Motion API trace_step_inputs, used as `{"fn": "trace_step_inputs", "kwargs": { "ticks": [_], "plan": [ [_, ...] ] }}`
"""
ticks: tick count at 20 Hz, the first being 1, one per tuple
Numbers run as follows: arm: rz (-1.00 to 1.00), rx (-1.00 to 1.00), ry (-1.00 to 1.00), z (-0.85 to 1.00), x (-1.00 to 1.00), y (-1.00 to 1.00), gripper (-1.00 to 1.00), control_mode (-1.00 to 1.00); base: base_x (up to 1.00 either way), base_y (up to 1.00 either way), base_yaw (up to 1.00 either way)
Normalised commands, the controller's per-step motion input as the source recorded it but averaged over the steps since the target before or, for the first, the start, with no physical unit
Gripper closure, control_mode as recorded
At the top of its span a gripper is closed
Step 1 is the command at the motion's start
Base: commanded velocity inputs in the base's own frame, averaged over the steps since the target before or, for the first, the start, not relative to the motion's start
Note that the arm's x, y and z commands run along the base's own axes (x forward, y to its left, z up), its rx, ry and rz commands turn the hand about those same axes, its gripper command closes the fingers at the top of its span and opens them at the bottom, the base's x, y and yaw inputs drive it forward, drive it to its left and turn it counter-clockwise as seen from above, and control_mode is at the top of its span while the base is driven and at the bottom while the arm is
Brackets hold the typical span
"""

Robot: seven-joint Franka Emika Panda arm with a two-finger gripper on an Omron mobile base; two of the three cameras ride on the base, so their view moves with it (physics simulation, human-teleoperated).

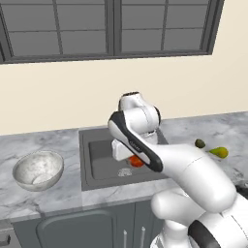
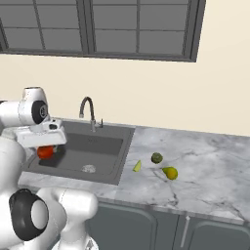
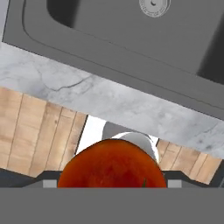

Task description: There is a mixed pile of frozen fruits and vegetables on the counter. Locate all the frozen vegetables and place the items in a bowl on the counter. Take all the frozen fruits and defrost them in a running sink.

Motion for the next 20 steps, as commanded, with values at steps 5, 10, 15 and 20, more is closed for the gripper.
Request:
{"fn": "trace_step_inputs", "kwargs": {
  "ticks": [5, 10, 15, 20],
  "plan": [
    [0.18, 0.05, -0.14, -0.07, 0.14, 0.75, 1.0, -1.0, 0.0, 0.0, 0.0],
    [0.12, 0.04, -0.14, 0.1, 0.44, 0.74, 1.0, -1.0, 0.0, 0.0, 0.0],
    [0.15, 0.02, 0.03, 0.21, 0.33, 0.78, 1.0, -1.0, 0.0, 0.0, 0.0],
    [0.11, 0.0, 0.0, 0.0, 0.33, 0.92, 1.0, -1.0, 0.0, 0.0, 0.0]
  ]
}}
